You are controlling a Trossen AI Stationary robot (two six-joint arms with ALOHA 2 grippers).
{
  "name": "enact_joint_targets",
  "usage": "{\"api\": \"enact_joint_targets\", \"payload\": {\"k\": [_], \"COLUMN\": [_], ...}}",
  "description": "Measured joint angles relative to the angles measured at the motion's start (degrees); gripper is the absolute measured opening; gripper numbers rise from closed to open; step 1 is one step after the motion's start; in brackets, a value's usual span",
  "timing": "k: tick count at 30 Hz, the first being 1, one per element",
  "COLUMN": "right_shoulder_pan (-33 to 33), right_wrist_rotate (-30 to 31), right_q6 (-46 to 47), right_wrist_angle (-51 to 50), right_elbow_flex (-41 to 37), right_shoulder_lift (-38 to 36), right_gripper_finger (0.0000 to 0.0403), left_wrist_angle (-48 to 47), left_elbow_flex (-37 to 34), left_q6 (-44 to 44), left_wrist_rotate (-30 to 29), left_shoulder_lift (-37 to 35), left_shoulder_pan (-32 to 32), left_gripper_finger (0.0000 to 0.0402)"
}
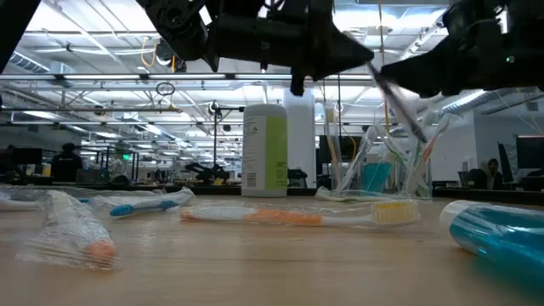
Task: Pick & Place toothbrushing station
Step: Put the purple toothbrush into the transparent organizer
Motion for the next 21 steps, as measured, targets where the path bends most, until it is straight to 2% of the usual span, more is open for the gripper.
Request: {"api": "enact_joint_targets", "payload": {"k": [5, 7, 10, 14, 18, 21], "right_shoulder_pan": [0.0, 0.0, 0.0, -0.2, -2.3, -4.2], "right_wrist_rotate": [5.2, 5.6, 5.5, 5.0, -1.1, -5.6], "right_q6": [-0.1, 0.9, 3.5, 9.1, 11.8, 11.9], "right_wrist_angle": [-7.2, -10.1, -13.4, -18.0, -21.0, -21.0], "right_elbow_flex": [0.0, 0.0, 0.0, 0.0, 0.0, 0.0], "right_shoulder_lift": [0.0, 0.0, 0.0, 0.0, 0.0, 0.0], "right_gripper_finger": [0.0155, 0.0163, 0.0173, 0.0180, 0.0183, 0.0183], "left_wrist_angle": [-7.9, -9.5, -11.4, -13.2, -13.4, -16.1], "left_elbow_flex": [-0.1, -0.1, 0.0, 0.0, 0.7, 3.2], "left_q6": [-3.7, -4.1, -3.7, 0.6, 1.6, 0.0], "left_wrist_rotate": [-1.0, -2.2, -7.0, -10.1, -10.4, -7.9], "left_shoulder_lift": [-0.7, -2.2, -5.6, -9.4, -10.7, -9.3], "left_shoulder_pan": [2.3, 3.3, 4.9, 7.3, 10.2, 12.7], "left_gripper_finger": [0.0008, 0.0012, 0.0020, 0.0009, 0.0010, 0.0012]}}
